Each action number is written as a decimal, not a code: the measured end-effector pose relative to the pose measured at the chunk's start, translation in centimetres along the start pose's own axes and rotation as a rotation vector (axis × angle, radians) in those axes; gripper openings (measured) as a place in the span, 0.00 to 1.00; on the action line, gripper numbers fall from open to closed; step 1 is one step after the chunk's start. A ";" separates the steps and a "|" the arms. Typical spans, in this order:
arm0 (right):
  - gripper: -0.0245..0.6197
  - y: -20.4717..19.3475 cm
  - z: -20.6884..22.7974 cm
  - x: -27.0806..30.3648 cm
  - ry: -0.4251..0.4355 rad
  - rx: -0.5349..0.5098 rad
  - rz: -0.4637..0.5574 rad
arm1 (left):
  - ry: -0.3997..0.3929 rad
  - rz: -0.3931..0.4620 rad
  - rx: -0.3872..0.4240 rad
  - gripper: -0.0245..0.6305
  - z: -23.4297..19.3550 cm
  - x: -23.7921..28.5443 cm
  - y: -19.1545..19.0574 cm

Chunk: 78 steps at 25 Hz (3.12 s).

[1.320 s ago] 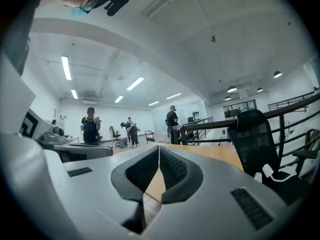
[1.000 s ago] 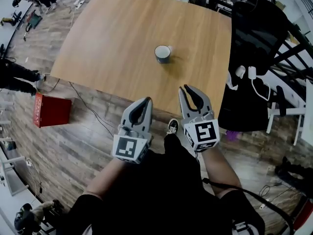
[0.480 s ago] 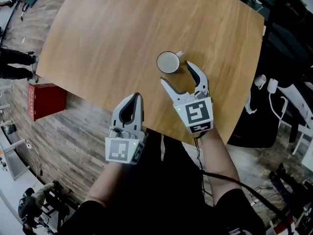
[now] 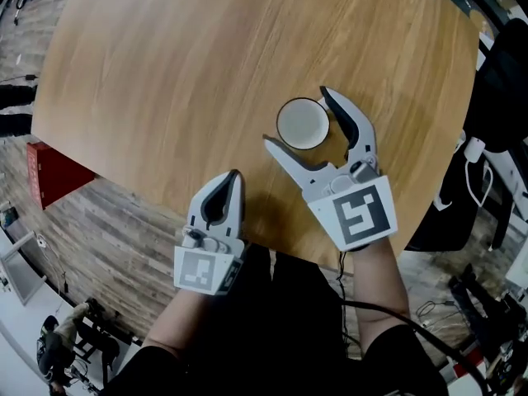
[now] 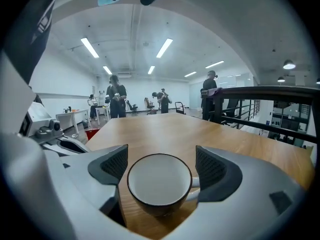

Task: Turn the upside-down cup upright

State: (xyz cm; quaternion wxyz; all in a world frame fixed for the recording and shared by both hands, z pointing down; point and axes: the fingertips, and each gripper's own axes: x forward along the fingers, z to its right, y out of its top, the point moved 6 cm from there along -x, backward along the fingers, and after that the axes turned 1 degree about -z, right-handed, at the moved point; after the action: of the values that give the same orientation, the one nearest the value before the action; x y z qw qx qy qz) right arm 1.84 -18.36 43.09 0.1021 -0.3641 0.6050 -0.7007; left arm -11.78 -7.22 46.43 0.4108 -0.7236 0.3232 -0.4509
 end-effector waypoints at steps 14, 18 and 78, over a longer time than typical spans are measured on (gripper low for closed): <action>0.59 -1.2 -0.2 1.5 -0.061 -0.021 -0.051 | -0.098 -0.005 0.059 0.05 -0.8 0.9 -0.6; 0.59 -1.6 0.6 0.8 -0.096 0.044 -0.017 | -0.122 -0.011 0.080 0.05 -0.7 1.6 -0.8; 0.59 2.1 3.6 -5.5 0.105 0.500 0.293 | -0.597 0.209 0.536 0.55 6.1 10.0 3.8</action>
State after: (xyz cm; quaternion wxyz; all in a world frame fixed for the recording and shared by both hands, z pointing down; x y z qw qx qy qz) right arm 7.44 -18.46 39.07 0.2571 -0.1996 0.4641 -0.8238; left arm -2.72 -15.45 45.36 0.7040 -0.6531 0.1328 -0.2452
